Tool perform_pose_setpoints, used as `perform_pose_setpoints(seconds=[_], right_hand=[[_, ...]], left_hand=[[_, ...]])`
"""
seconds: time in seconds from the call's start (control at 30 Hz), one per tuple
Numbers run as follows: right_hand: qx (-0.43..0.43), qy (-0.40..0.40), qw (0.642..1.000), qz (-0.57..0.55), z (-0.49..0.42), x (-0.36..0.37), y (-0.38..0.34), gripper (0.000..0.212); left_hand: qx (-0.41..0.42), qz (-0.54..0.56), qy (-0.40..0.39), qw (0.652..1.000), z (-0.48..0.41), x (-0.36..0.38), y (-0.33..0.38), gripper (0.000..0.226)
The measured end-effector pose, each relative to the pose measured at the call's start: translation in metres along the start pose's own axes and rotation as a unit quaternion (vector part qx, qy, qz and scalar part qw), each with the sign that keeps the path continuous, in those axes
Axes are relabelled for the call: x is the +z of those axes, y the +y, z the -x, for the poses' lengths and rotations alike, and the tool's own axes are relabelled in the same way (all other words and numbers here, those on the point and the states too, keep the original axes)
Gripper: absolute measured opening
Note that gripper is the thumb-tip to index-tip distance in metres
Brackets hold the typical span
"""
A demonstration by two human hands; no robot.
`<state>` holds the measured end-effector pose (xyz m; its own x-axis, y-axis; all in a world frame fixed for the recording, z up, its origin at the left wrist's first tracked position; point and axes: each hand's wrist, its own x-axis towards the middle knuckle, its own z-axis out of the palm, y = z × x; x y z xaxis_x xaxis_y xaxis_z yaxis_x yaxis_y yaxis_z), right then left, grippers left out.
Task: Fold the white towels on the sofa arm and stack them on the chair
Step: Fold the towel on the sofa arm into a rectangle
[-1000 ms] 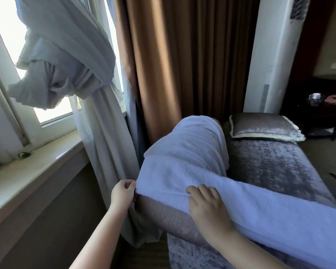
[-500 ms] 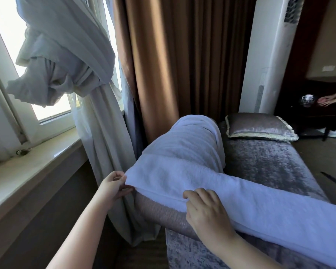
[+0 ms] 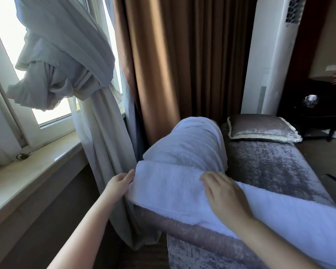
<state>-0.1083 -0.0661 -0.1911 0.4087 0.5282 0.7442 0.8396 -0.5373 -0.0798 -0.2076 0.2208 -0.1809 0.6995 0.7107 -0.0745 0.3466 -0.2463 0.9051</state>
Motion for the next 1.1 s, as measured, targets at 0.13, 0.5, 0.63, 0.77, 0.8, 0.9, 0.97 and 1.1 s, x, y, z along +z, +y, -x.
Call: perform_pose_setpoints(seconds=[0.13,0.5,0.63,0.77,0.8,0.9,0.97,1.1], right_hand=[[0.181,-0.205,0.959,0.077,-0.027,0.002,0.032,0.032],[0.103,-0.038,0.987,0.119,-0.012,0.02,0.037,0.065],[0.032,-0.078,0.994,0.072,0.0,0.034,-0.006,0.061],[-0.008,-0.131,0.986,0.099,0.02,0.05,-0.022,0.075],[-0.009,-0.132,0.987,0.096,0.019,0.049,-0.022,0.075],[-0.038,-0.115,0.99,0.069,0.019,0.038,-0.018,0.068],[-0.072,-0.073,0.994,0.036,0.029,0.022,-0.014,0.054],[-0.105,-0.005,0.993,0.048,0.058,-0.002,-0.002,0.026]], left_hand=[[-0.012,-0.049,-0.029,0.998,-0.02,0.02,0.013,0.037],[-0.044,-0.028,-0.057,0.997,-0.042,0.025,0.007,0.04],[0.026,-0.072,0.01,0.997,-0.041,0.024,0.01,0.039],[0.107,-0.196,0.082,0.971,-0.042,0.029,0.006,0.043],[0.096,-0.214,0.066,0.97,-0.041,0.03,0.003,0.044],[0.111,-0.242,0.078,0.961,-0.032,0.029,-0.004,0.051],[0.114,-0.209,0.108,0.965,-0.025,0.02,-0.01,0.056],[0.021,-0.108,0.027,0.994,-0.015,-0.002,-0.026,0.047]])
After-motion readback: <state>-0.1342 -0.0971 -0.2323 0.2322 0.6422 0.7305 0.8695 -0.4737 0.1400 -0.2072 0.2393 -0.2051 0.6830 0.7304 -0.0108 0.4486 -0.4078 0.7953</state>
